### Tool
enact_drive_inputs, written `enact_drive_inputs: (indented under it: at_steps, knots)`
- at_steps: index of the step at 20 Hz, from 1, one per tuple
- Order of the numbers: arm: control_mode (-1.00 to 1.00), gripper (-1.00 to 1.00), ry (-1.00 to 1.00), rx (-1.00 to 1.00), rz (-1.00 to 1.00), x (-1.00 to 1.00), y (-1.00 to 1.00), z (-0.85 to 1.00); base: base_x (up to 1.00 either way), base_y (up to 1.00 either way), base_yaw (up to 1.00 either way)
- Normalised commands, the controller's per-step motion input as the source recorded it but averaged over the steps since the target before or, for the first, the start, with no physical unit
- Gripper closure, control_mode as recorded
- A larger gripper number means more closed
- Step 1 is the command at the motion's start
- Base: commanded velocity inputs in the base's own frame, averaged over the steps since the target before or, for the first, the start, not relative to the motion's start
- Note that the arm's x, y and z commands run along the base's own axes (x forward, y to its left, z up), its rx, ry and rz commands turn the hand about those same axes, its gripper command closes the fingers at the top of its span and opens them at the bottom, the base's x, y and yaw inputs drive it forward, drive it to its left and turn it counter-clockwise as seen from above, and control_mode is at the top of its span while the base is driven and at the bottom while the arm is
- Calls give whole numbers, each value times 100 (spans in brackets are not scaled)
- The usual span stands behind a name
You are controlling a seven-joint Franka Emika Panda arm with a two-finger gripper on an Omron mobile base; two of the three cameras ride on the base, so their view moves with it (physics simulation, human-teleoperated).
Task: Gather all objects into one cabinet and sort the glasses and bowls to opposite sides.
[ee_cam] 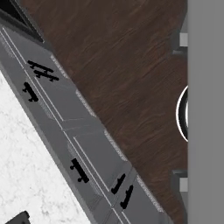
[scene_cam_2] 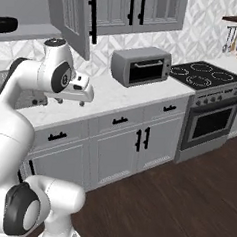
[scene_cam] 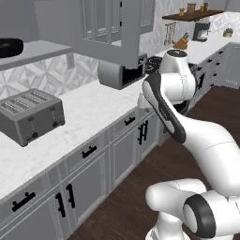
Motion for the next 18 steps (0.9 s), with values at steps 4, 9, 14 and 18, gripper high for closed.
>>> enact_drive_inputs:
  at_steps: [4,9,14,18]
  knots:
    - [100,-100,0,0,0,0,0,0,-37,-19,-35]
    - [100,-100,0,0,0,0,0,0,-22,-23,-35]
    - [100,-100,0,0,0,0,0,0,0,-25,-37]
    - [100,-100,0,0,0,0,0,0,1,-28,-35]
